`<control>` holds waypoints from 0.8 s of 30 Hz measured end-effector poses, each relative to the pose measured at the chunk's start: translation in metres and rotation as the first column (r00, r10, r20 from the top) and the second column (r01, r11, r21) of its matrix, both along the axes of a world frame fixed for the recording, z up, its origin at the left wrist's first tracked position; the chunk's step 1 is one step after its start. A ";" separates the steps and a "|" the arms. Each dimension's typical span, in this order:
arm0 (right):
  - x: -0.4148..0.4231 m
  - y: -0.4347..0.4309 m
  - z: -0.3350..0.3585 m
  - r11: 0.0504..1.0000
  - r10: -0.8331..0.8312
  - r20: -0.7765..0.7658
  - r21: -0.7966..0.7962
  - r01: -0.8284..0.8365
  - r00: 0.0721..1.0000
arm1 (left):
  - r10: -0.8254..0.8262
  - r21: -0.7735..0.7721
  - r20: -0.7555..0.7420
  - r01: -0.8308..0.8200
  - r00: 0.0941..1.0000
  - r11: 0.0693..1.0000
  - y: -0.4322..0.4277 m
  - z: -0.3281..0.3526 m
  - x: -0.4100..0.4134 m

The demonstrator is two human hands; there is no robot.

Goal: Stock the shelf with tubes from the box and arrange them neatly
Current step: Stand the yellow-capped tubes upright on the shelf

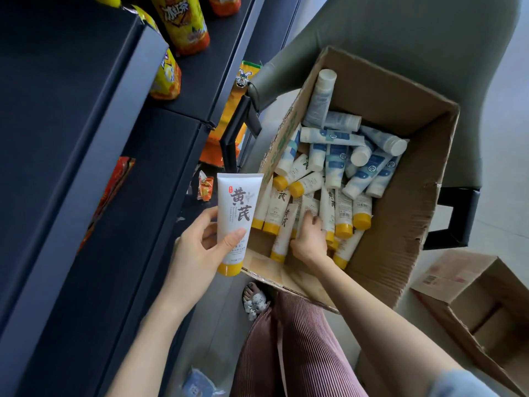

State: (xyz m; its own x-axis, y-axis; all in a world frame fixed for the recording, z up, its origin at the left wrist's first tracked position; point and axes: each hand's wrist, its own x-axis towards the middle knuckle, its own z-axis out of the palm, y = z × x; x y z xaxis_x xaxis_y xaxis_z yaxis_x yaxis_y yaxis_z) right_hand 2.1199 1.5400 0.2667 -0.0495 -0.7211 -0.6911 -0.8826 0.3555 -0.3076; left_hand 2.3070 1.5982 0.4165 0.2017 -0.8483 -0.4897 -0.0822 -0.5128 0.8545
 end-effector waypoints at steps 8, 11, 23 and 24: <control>-0.021 -0.016 0.024 0.649 -0.757 0.369 0.510 0.564 0.539 | 0.045 -0.055 0.018 -0.044 0.999 0.997 0.010 0.020 0.012; -0.029 -0.016 0.053 0.612 -0.791 0.509 0.639 0.467 0.341 | 0.059 -0.082 0.024 -0.057 0.998 0.995 0.016 0.037 0.017; 0.004 -0.020 0.207 0.868 -0.461 0.877 0.477 -0.138 0.133 | 0.190 -0.238 0.074 -0.167 0.979 0.957 0.056 0.117 0.034; 0.008 -0.020 0.219 0.879 -0.433 0.892 0.450 -0.160 0.130 | 0.208 -0.258 0.079 -0.182 0.975 0.949 0.061 0.126 0.036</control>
State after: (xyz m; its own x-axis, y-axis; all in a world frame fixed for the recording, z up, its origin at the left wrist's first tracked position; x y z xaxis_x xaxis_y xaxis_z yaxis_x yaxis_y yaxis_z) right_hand 2.1280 1.5203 0.4855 0.7854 -0.4728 -0.3997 0.1288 0.7563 -0.6414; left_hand 2.3431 1.6589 0.5427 0.4135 -0.8793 -0.2364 -0.0966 -0.3005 0.9489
